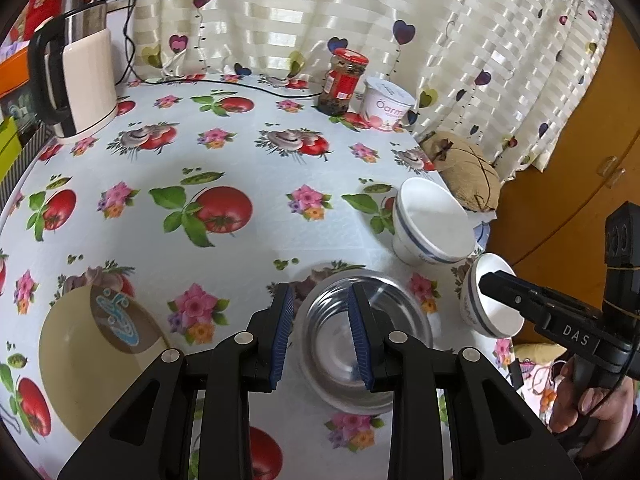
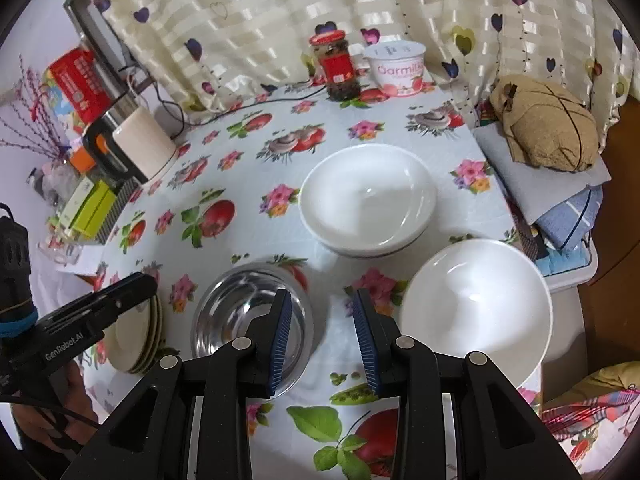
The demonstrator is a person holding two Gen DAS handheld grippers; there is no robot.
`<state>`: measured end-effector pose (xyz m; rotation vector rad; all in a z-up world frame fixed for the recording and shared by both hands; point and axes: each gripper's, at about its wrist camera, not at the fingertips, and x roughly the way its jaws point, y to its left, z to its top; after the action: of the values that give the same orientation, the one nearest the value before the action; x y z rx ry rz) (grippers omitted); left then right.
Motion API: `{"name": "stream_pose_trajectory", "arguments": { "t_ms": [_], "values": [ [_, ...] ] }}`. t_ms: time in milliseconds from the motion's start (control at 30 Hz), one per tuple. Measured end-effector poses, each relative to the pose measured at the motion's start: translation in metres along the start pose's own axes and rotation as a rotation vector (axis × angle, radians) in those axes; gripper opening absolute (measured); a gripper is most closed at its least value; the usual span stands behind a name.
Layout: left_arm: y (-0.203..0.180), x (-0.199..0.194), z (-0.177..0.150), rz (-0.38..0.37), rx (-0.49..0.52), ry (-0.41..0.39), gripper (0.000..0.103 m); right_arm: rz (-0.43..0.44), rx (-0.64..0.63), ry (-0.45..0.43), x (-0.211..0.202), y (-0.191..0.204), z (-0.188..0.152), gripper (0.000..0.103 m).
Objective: Organize plates and bowls
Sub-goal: 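Close the right gripper on the white bowl rim and lift it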
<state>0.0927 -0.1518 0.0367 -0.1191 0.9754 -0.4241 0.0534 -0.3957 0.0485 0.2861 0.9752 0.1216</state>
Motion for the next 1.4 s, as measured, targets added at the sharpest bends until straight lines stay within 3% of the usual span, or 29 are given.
{"name": "stream_pose_trajectory", "arguments": {
  "t_ms": [900,1400],
  "values": [
    [-0.041,0.038,0.030,-0.045,0.053,0.029,0.029,-0.029,0.048,-0.047,0.004,-0.041,0.033,0.031],
    [-0.059,0.080,0.048,-0.074,0.047,0.069,0.029,-0.042,0.085,-0.039,0.027,-0.068,0.054,0.028]
  ]
}}
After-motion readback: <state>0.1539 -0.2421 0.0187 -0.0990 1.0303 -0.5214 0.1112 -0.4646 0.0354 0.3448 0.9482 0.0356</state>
